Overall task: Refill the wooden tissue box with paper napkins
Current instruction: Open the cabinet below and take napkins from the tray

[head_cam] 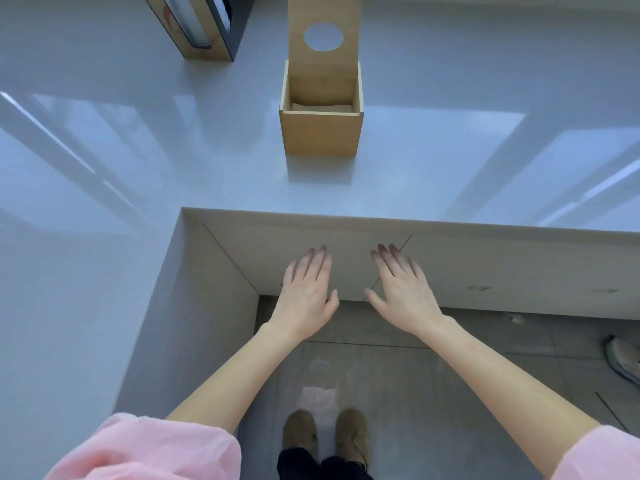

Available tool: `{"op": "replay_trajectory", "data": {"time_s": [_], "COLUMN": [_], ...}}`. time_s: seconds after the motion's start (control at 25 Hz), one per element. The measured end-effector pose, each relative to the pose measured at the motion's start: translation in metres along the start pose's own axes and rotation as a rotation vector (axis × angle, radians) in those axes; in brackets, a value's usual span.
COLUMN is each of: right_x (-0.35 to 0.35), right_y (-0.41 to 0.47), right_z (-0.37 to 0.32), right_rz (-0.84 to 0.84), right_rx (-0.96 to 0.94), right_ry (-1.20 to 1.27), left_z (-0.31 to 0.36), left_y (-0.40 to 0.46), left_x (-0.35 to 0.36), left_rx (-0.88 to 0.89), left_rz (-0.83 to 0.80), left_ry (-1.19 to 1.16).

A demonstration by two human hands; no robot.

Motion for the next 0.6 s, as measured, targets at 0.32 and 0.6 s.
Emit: {"op": "replay_trajectory", "data": {"time_s": [0.32,0.6], "right_x": [0.027,0.039], "right_y": [0.050,0.054], "right_z": [0.038,0.037], "right_rz": [0.182,0.374], "right_rx": [0.088,0.095], "right_ry": [-0.035,-0.052], "left_z": [0.002,0.015], "left_y": [0.062,0.085], "left_x": [0.031,0.040], "left_rx": [0.054,-0.055], "left_rz": [0.041,0.086], "left_ry": [0.053,0.009]}}
Point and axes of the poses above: each hand's wrist, its own y-axis towards the middle knuckle, its own x-axis out of the palm, z = x × y, the point moved 2 cm from there along y, towards the middle knuckle, and after that the axes turned 6 degrees about -y, right-handed, at the moved point
